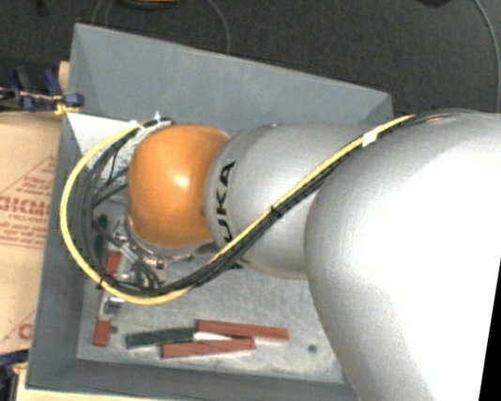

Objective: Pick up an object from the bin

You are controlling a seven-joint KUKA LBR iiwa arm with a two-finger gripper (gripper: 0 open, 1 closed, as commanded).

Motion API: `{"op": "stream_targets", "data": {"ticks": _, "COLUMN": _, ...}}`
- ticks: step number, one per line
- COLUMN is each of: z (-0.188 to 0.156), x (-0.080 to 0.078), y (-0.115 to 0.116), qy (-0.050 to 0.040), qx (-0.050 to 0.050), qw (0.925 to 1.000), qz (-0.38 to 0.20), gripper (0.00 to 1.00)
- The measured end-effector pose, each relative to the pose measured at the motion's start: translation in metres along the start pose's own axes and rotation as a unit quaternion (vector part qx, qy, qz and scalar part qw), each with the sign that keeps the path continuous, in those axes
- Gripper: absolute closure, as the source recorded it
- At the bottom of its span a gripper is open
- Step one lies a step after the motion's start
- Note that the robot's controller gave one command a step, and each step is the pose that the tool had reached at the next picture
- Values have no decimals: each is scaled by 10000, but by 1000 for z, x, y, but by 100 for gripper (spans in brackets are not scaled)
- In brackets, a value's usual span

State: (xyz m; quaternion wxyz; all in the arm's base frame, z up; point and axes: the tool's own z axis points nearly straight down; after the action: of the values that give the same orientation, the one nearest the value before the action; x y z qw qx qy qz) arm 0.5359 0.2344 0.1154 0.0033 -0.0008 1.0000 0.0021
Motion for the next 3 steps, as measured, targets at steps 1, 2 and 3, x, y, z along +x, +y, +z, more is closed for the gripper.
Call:
{"op": "stream_targets", "data": {"ticks": 1, "z": 20, "x": 15, "y": -8, "qy": -2, "qx": -12, "qw": 9985, "qz": 554, "gripper": 0}}
{"op": "stream_targets", "data": {"ticks": 2, "z": 15, "x": 12, "y": -32, "qy": 26, "qx": 16, "qw": 9917, "qz": 1285, "gripper": 0}}
{"op": "stream_targets", "data": {"ticks": 3, "z": 34, "x": 40, "y": -69, "qy": -10, "qx": -3, "qw": 10000, "qz": -13, "gripper": 100}}
